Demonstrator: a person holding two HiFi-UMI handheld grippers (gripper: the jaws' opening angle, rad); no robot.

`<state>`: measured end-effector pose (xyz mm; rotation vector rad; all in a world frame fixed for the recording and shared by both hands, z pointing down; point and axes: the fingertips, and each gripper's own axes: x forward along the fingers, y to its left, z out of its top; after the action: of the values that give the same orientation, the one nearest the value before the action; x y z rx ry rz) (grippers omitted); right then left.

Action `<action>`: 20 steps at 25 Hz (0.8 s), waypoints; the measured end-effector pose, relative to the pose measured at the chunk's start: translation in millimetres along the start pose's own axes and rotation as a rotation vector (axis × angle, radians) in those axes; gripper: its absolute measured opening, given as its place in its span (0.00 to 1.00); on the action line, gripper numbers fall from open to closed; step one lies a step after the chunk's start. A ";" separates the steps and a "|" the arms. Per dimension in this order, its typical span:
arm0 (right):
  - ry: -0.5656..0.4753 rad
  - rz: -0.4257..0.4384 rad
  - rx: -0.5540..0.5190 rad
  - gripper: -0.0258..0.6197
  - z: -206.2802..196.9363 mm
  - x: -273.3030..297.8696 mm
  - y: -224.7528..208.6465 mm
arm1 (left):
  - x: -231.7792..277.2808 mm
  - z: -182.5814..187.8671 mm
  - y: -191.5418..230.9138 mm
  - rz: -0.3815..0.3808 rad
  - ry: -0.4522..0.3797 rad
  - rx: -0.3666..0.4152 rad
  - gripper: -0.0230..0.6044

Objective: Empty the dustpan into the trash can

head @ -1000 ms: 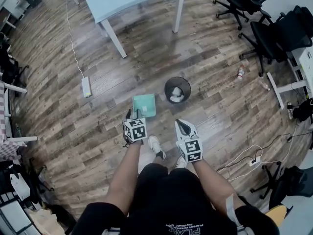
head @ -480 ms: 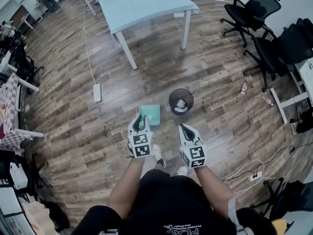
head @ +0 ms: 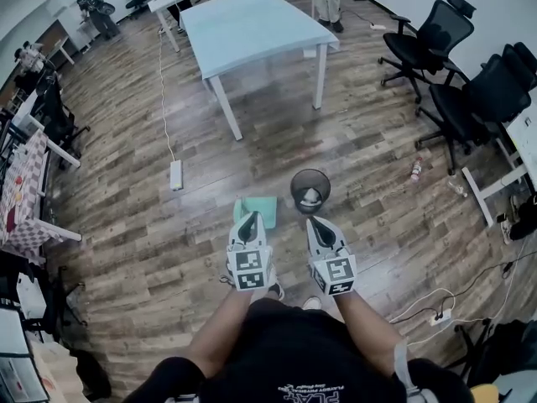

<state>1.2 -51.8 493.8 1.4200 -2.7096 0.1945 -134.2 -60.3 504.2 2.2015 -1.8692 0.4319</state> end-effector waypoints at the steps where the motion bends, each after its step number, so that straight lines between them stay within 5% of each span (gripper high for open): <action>1: -0.009 -0.003 -0.004 0.08 4.4 -4.9 0.8 | -6.5 4.2 -6.2 -0.016 -0.019 -0.006 0.07; 7: -0.043 -0.012 -0.073 0.08 25.3 -36.2 10.3 | -44.0 15.7 -35.0 -0.091 -0.114 -0.036 0.07; 20: -0.129 -0.052 -0.098 0.08 49.1 -85.3 5.9 | -75.3 10.8 -68.1 -0.109 -0.130 -0.013 0.07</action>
<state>44.4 13.7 434.1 1.5231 -2.7350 -0.0348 -77.3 16.6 468.5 2.3604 -1.7964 0.2614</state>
